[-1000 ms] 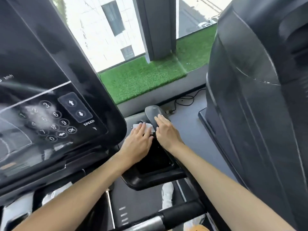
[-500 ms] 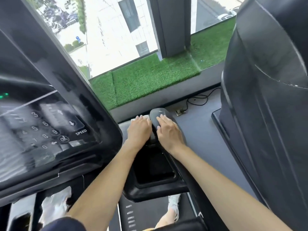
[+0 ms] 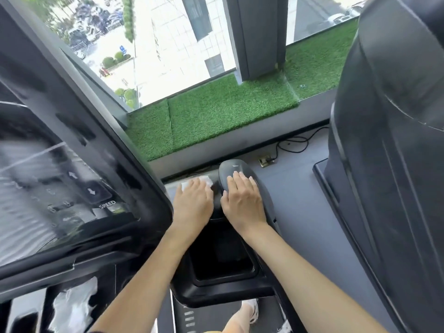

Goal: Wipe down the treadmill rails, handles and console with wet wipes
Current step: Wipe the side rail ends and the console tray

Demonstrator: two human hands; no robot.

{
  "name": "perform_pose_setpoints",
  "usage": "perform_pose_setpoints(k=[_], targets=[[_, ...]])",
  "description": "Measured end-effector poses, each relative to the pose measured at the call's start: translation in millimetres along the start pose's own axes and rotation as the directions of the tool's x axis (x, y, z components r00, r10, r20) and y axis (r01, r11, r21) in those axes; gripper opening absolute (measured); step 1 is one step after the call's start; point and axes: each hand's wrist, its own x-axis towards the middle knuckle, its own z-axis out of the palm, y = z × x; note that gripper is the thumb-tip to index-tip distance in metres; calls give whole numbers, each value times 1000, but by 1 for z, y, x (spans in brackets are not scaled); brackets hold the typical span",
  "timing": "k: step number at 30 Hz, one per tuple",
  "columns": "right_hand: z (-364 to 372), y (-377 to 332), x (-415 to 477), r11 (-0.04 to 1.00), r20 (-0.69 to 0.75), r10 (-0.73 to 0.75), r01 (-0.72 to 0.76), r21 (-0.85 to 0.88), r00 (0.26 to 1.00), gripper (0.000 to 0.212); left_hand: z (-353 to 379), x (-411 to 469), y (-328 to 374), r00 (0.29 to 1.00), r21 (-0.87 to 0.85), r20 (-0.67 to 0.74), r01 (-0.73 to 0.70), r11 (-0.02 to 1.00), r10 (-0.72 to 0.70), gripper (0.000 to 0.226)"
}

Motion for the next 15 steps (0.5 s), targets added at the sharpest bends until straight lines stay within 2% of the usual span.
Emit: perform_pose_setpoints(k=[1, 2, 3, 5, 7, 8, 9, 11, 13, 15], targets=[[0, -1, 1, 1000, -8, -8, 7, -14, 1000, 43, -3, -15, 0, 999, -39, 21, -29, 999, 30, 64], [0, -1, 2, 1000, -13, -13, 12, -27, 1000, 42, -3, -21, -1, 994, -37, 105, -35, 999, 39, 62], [0, -1, 3, 999, -19, -16, 15, -38, 1000, 41, -2, -16, -4, 992, -16, 125, 0, 1000, 2, 55], [1, 0, 2, 999, -29, -21, 20, -41, 999, 39, 0, 11, -11, 996, 15, 47, 71, 997, -72, 42], [0, 0, 1, 999, -40, -28, 27, -32, 999, 37, -11, 36, -13, 971, -22, 183, 163, 986, -157, 33], [0, 0, 2, 999, -45, -29, 28, -28, 999, 37, -10, 45, -15, 972, -29, 151, 187, 982, -180, 33], [0, 0, 2, 999, -48, -31, 30, -22, 998, 36, -5, 51, -16, 987, -35, 72, 149, 988, -146, 39], [-1, -1, 2, 999, -46, -33, 33, -2, 998, 36, -5, 31, -9, 1000, 62, 31, -1, 998, 0, 49], [-1, 0, 2, 999, -47, -33, 34, 11, 998, 35, 4, -6, -4, 985, 76, -66, -157, 985, 162, 44], [-1, 0, 3, 999, -49, -32, 33, 19, 998, 33, 4, -29, -2, 987, 46, 5, -159, 986, 159, 45]])
